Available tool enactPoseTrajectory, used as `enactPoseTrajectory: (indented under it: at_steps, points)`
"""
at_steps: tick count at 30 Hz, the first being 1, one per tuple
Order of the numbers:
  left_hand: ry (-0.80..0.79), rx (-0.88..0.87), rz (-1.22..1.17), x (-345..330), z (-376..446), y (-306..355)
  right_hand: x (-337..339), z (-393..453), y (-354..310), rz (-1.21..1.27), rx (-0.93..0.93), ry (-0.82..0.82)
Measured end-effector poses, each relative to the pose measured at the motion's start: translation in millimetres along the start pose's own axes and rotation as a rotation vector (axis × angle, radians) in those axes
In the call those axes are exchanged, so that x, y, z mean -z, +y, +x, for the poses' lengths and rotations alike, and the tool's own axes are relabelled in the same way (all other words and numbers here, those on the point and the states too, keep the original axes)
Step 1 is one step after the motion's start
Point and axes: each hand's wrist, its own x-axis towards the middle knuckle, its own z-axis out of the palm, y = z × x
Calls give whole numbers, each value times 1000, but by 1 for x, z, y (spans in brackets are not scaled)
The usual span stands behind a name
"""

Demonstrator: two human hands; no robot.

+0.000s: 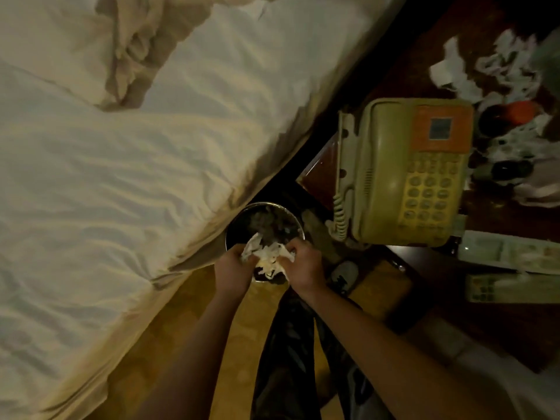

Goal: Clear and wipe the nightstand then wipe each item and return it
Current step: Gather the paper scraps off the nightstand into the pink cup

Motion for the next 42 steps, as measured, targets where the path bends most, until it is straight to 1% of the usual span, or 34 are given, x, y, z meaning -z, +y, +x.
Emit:
enactPoseTrajectory:
  at_steps: [3, 6, 10, 13, 15, 18, 21, 23, 27, 31, 34, 36, 38, 39, 42]
  points:
    - [-128, 89, 2, -4, 28, -16, -18, 21, 5, -29, -92, -98]
    - [-261, 145, 2, -7, 48, -24, -31, 36, 11, 8, -146, -198]
    - [-430, 281, -235, -7, 57, -31, -38, 46, 19, -171, -150, -314]
    - [-490, 292, -295, -5, 56, -38, -35, 41, 21, -263, -161, -315]
    - [-505, 273, -351, -3, 53, -38, -29, 32, 20, -271, -167, -292]
    - [-492, 234, -388, 1, 46, -31, -17, 19, 16, -274, -150, -260]
    - [-458, 165, -328, 5, 40, -23, -2, 7, 8, -216, -172, -234]
    - [-421, 139, -334, 6, 36, -19, 9, -2, 1, -178, -188, -203]
    - [-357, 174, -444, 8, 28, -10, 30, -22, -6, -101, -136, -176]
    - [-345, 198, -353, 3, 23, -7, 39, -33, 1, -73, -121, -196]
    - [-284, 231, -297, 0, 21, -4, 46, -33, 7, -56, -104, -215]
    - [-245, 273, -351, 1, 19, -1, 55, -36, 9, -3, -103, -209]
    - [-249, 336, -505, 4, 12, 7, 67, -42, 10, 35, -88, -191]
    - [-251, 349, -541, 6, 7, 13, 74, -45, 10, 42, -71, -180]
    - [-237, 269, -507, 9, -7, 35, 100, -51, 11, 64, -16, -162]
